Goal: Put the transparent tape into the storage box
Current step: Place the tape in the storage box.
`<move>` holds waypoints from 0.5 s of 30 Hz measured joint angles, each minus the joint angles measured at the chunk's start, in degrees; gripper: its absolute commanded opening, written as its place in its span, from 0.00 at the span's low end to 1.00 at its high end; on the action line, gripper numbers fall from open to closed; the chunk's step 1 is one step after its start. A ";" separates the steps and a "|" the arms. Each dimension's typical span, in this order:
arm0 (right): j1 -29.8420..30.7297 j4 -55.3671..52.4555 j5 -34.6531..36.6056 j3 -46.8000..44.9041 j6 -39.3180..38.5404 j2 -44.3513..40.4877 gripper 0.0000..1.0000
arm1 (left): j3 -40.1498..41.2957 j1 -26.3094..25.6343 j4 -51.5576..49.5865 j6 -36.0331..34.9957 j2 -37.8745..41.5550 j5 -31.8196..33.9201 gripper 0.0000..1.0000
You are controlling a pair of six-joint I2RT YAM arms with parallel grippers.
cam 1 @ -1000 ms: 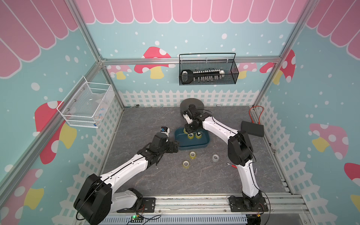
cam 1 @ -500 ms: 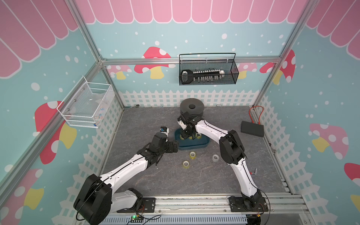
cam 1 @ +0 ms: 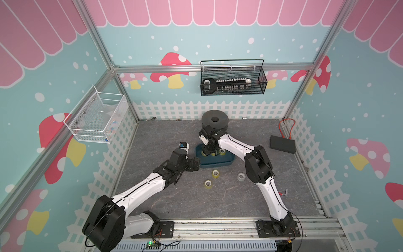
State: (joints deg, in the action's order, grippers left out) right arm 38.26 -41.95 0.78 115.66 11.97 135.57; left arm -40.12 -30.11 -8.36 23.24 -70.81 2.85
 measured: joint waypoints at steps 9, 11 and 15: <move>0.00 -0.04 0.09 0.31 -0.48 0.44 0.26 | 0.00 0.00 0.00 0.00 0.00 0.00 0.99; 0.00 -0.04 0.13 0.35 -0.55 0.44 0.30 | 0.00 0.00 0.00 0.00 0.00 0.00 0.99; 0.00 -0.07 0.26 0.70 -0.46 0.44 0.32 | 0.00 0.00 0.00 -0.02 0.00 0.00 0.99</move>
State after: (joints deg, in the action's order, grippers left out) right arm 38.26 -42.02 1.04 116.36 11.51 136.00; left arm -40.12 -30.11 -8.36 23.22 -70.81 2.85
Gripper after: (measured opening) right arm 0.314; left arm 0.990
